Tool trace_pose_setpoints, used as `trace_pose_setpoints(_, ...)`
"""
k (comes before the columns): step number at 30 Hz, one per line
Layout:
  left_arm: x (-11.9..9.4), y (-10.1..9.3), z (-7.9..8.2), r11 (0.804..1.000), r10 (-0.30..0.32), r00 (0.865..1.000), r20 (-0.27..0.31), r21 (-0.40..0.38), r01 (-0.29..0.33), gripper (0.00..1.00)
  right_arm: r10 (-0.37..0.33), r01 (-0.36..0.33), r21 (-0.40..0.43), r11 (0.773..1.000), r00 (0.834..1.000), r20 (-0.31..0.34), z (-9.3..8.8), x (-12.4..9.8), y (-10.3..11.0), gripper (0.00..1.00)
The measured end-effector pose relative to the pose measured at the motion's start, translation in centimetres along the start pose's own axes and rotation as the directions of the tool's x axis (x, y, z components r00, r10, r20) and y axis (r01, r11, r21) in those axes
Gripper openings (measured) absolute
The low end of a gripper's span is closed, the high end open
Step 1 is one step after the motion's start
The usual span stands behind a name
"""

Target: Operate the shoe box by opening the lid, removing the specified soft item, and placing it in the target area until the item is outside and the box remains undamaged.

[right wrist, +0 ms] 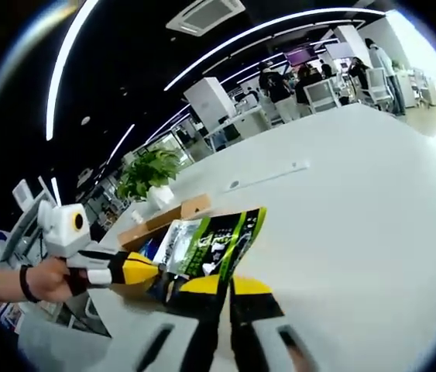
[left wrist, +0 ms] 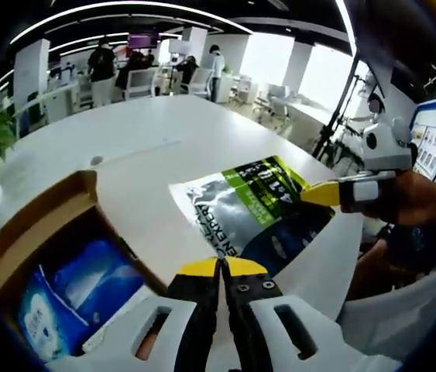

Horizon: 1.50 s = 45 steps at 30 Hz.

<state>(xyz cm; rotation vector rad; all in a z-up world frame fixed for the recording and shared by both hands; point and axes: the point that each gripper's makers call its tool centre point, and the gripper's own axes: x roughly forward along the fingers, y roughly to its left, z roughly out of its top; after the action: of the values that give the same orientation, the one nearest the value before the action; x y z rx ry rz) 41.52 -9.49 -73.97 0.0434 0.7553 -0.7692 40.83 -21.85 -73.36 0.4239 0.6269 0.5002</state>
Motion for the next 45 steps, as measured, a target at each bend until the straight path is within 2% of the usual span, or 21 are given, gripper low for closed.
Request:
trace_pose_setpoints(19, 2.0, 0.7, 1.4, 1.0, -0.01, 1.0, -0.021, 0.029, 0.01, 0.0, -0.006, 0.006, -0.001, 1.0, 1.0, -0.018, 1.4, 1.6, -2.1, 0.0)
trace_pose_setpoints(45, 5.3, 1.6, 1.6, 1.0, -0.02, 0.998, -0.051, 0.011, 0.021, 0.0, -0.01, 0.01, -0.005, 1.0, 0.998, -0.062, 2.0, 3.7, -5.3, 0.0)
